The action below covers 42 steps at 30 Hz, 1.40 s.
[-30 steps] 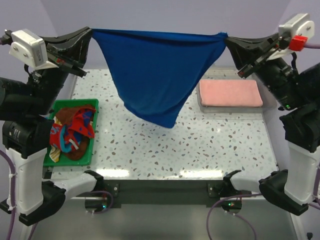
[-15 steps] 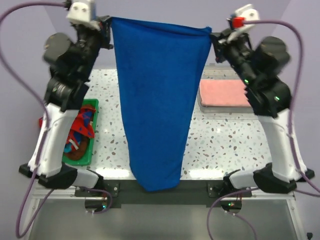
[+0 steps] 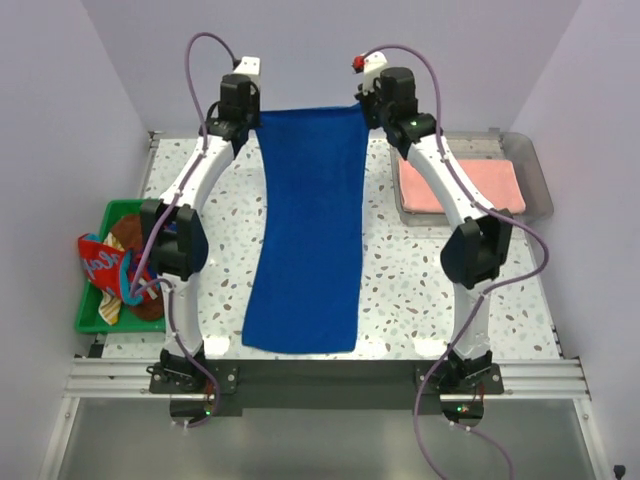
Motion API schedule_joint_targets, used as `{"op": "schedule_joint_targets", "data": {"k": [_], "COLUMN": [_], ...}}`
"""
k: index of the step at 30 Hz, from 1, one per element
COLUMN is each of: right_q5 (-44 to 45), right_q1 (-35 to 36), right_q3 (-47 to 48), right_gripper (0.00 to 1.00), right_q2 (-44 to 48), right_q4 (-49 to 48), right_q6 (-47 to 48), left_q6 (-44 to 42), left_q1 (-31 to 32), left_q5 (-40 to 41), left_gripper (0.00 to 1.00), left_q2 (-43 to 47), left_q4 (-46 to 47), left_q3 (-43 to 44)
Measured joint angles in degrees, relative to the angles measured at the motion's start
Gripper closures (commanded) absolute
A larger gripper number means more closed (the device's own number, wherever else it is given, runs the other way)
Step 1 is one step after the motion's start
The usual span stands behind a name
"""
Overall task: Fold and stack the towels
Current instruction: Flatten out the crumpled towel, then fold the towel
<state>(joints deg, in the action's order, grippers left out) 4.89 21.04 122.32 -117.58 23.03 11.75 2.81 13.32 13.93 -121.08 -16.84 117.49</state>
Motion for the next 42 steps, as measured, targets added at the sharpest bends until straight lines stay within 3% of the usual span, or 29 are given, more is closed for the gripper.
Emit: {"op": "schedule_joint_targets", "data": {"k": [5, 12, 21, 28, 42], "right_q5": [-1.6, -4.5, -7.3, -9.1, -11.3], "right_q1": [-0.5, -0.9, -0.9, -0.9, -0.8], "right_q3": [2.4, -2.7, -18.5, -27.6, -29.3], "right_gripper": [1.0, 1.0, 1.0, 1.0, 1.0], "right_q2": [-5.6, -4.9, 5.5, 14.6, 15.4], "right_q4": [-0.3, -1.4, 3.3, 6.7, 11.0], "right_q6": [0.9, 1.1, -1.8, -5.9, -8.6], "left_q6": [1.0, 1.0, 1.2, 3.7, 5.6], "left_q1": [-1.7, -3.2, -3.4, -3.4, -3.4], "left_q5": [-2.5, -7.5, -14.9, -19.0, -19.5], "left_gripper": [1.0, 1.0, 1.0, 1.0, 1.0], "left_q2": [-2.4, -0.2, 13.4, 22.9, 23.6], "left_q4": [1.8, 6.4, 4.3, 0.9, -7.7], "left_q3": [-0.1, -5.8, -24.5, -33.7, -31.9]}}
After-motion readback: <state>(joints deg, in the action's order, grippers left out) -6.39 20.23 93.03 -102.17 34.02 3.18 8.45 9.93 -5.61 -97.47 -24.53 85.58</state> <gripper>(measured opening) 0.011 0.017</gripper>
